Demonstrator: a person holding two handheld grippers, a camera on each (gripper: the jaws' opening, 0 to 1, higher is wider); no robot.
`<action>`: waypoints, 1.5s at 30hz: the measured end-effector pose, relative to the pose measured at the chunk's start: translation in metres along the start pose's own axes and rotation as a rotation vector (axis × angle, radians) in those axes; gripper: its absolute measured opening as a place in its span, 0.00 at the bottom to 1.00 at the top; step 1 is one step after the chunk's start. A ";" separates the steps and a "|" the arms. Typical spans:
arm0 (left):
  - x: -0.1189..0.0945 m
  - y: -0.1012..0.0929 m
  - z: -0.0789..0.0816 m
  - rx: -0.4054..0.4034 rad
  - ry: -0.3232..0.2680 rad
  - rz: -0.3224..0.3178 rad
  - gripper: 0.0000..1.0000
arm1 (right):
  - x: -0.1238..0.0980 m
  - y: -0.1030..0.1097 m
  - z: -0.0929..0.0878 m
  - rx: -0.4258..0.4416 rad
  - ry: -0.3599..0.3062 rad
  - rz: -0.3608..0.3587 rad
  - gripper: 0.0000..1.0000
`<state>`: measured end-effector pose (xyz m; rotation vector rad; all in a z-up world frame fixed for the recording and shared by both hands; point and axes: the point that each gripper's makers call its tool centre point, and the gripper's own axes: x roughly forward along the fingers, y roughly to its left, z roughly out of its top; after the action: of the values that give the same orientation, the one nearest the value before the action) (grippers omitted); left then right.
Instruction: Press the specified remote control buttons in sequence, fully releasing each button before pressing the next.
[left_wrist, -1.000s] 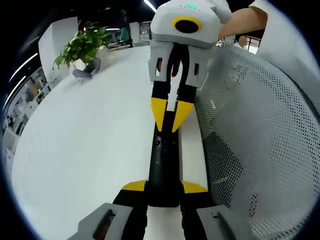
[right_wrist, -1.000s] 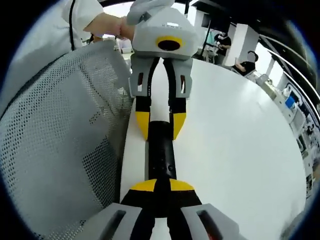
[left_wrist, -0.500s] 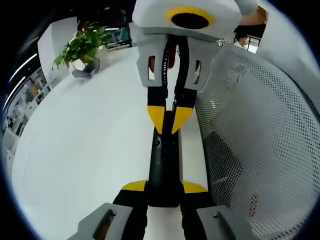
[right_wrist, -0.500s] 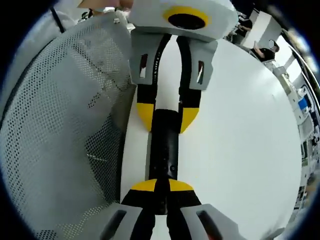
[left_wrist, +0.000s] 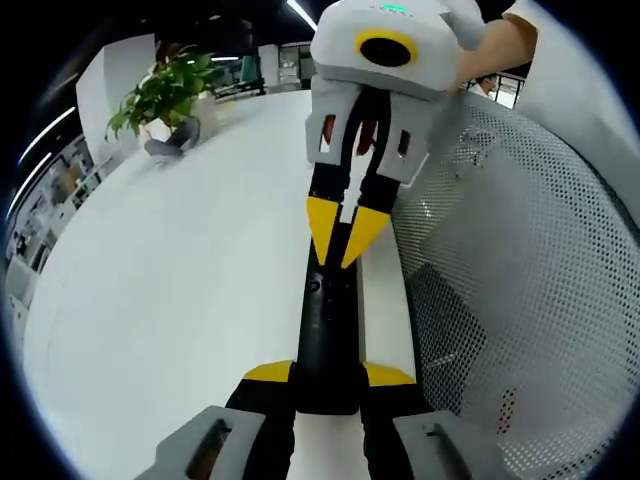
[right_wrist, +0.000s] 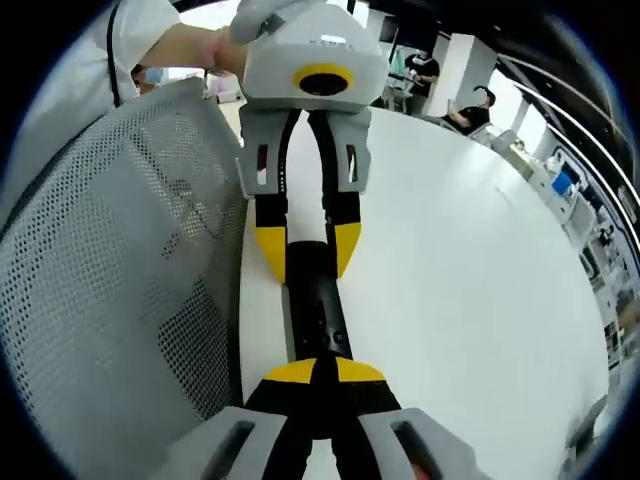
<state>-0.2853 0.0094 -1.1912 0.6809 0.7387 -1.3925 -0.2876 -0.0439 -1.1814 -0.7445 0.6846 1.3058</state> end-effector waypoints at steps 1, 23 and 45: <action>0.000 0.000 0.000 0.001 0.000 -0.001 0.23 | 0.000 0.000 0.000 0.000 -0.007 0.002 0.01; 0.000 -0.001 0.000 -0.005 -0.002 0.001 0.23 | 0.002 0.000 0.001 -0.027 0.085 0.011 0.01; 0.000 -0.001 0.000 0.015 0.010 -0.010 0.23 | 0.007 -0.001 0.003 -0.094 0.253 0.116 0.00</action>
<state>-0.2859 0.0093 -1.1912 0.6971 0.7407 -1.4061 -0.2857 -0.0376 -1.1852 -0.9691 0.8842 1.3700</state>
